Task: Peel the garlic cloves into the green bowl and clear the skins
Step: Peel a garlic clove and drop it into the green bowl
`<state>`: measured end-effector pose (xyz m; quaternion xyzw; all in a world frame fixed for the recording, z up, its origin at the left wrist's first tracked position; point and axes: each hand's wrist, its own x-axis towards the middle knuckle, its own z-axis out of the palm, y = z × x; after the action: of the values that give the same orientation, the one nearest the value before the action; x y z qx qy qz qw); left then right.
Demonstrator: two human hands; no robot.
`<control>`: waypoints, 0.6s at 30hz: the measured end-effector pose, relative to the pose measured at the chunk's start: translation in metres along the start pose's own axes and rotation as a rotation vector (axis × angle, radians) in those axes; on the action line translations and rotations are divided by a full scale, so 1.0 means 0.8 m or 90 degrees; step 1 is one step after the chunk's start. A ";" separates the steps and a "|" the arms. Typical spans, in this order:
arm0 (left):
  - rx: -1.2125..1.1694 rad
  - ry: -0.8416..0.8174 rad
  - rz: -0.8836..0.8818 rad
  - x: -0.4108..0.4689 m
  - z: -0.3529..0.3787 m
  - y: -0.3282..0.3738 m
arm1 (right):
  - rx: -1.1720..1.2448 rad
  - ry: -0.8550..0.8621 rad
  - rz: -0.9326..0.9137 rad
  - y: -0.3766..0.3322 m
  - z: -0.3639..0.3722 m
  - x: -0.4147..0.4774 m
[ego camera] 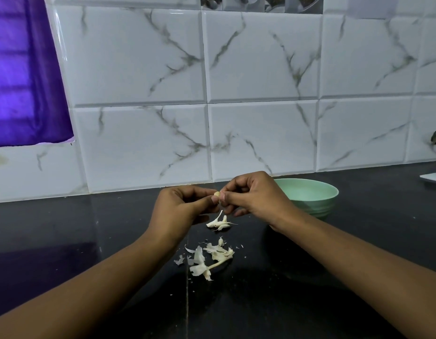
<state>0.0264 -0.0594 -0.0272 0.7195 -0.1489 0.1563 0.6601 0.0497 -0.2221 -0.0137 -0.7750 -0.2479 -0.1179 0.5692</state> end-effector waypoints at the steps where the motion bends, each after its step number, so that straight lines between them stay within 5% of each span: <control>1: 0.017 0.002 0.012 -0.001 0.000 0.000 | -0.010 0.002 -0.002 0.000 0.000 0.000; 13: 0.144 0.015 0.121 -0.002 0.004 -0.001 | -0.160 0.083 -0.067 -0.003 0.005 -0.006; 18: 0.045 -0.016 0.059 0.000 0.001 0.000 | -0.039 0.044 -0.003 -0.005 0.005 -0.007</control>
<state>0.0264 -0.0603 -0.0276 0.7367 -0.1849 0.1825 0.6243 0.0425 -0.2187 -0.0139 -0.7869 -0.2261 -0.1534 0.5532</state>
